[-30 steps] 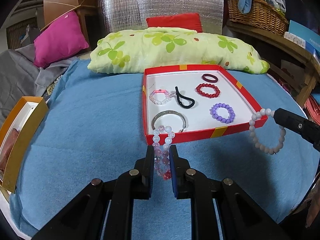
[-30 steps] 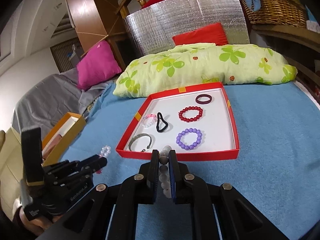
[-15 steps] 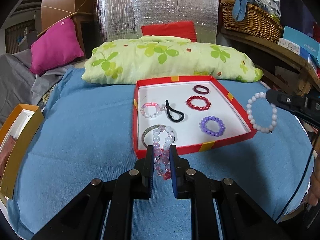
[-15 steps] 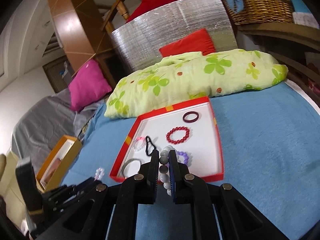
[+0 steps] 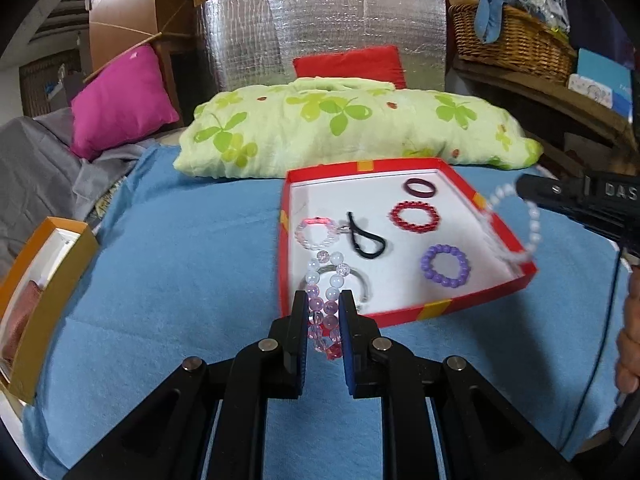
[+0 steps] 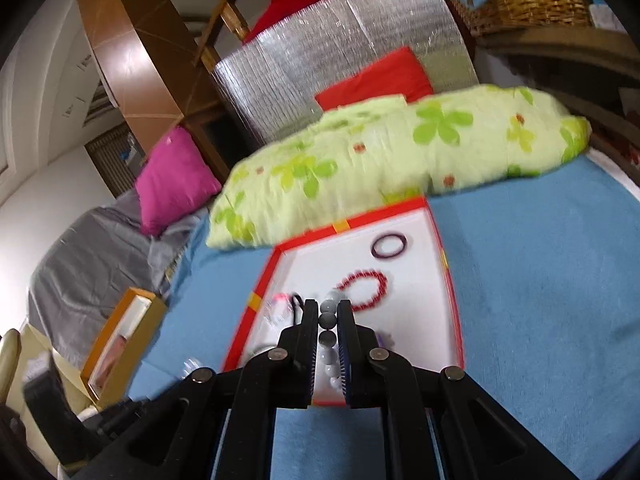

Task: Organize jewelry
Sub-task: 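Carry the pink bead and pearl bracelets into the red tray with both tools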

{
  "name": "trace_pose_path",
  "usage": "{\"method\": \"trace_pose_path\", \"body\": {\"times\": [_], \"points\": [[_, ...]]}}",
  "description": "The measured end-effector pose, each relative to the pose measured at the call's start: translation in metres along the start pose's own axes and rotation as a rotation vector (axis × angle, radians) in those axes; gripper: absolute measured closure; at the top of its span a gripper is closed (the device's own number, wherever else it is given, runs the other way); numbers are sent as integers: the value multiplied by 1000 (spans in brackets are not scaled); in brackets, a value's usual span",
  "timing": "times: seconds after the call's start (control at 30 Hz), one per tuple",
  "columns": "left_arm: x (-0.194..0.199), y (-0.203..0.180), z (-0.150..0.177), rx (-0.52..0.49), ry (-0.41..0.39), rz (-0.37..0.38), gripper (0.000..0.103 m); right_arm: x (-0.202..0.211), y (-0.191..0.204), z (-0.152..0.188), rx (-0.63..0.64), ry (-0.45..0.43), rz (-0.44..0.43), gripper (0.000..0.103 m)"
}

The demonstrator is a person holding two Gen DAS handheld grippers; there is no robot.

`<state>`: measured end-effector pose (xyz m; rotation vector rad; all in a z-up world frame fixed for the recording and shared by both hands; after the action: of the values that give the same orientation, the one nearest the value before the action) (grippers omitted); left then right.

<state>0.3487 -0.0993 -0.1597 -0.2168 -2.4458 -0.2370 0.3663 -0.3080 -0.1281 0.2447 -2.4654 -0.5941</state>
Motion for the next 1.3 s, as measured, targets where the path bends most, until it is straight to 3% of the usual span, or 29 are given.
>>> {"method": "trace_pose_path", "body": {"times": [0.3,1.3], "points": [[-15,6,-18,-7,-13,-93,87,-5,-19,-9,-39,-15,11,92],[-100,-8,-80,17,63,-81,87,-76,-18,-20,-47,87,-17,92]]}}
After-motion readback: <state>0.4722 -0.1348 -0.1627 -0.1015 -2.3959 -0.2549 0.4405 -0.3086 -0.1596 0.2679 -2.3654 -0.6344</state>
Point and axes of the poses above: each gripper's, at about its wrist camera, not at the fingertips, and x roughly against the way its jaws point, y to its left, z to its underside, the point moved 5 cm from there along -x, roughly the way its jaws point, and after that the axes turned 3 degrees about -z, right-handed, at the moved point
